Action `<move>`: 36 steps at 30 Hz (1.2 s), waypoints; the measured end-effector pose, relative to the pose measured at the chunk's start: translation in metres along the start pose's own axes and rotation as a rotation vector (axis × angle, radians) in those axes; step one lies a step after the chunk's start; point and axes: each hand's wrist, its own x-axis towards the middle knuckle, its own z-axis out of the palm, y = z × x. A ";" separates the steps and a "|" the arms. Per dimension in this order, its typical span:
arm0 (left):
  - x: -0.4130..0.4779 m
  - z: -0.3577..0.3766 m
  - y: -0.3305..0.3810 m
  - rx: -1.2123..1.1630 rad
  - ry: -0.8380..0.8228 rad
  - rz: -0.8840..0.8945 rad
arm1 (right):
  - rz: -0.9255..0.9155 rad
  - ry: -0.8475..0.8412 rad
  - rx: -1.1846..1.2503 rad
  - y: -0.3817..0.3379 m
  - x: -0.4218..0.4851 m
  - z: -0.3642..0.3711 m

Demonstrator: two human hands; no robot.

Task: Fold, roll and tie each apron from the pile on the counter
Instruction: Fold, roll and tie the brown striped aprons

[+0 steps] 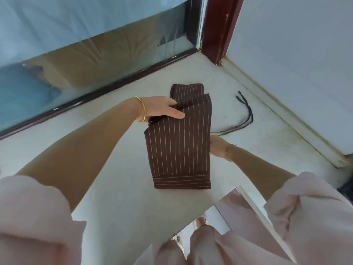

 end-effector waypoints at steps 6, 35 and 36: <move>0.050 -0.038 0.038 0.611 0.255 0.179 | 0.064 -0.032 -0.038 -0.006 0.031 -0.015; 0.235 -0.071 -0.024 1.192 0.449 0.339 | 0.024 -0.081 -0.268 -0.014 0.079 -0.039; 0.224 -0.071 -0.030 1.194 0.471 0.257 | 0.012 -0.096 -0.337 -0.018 0.079 -0.042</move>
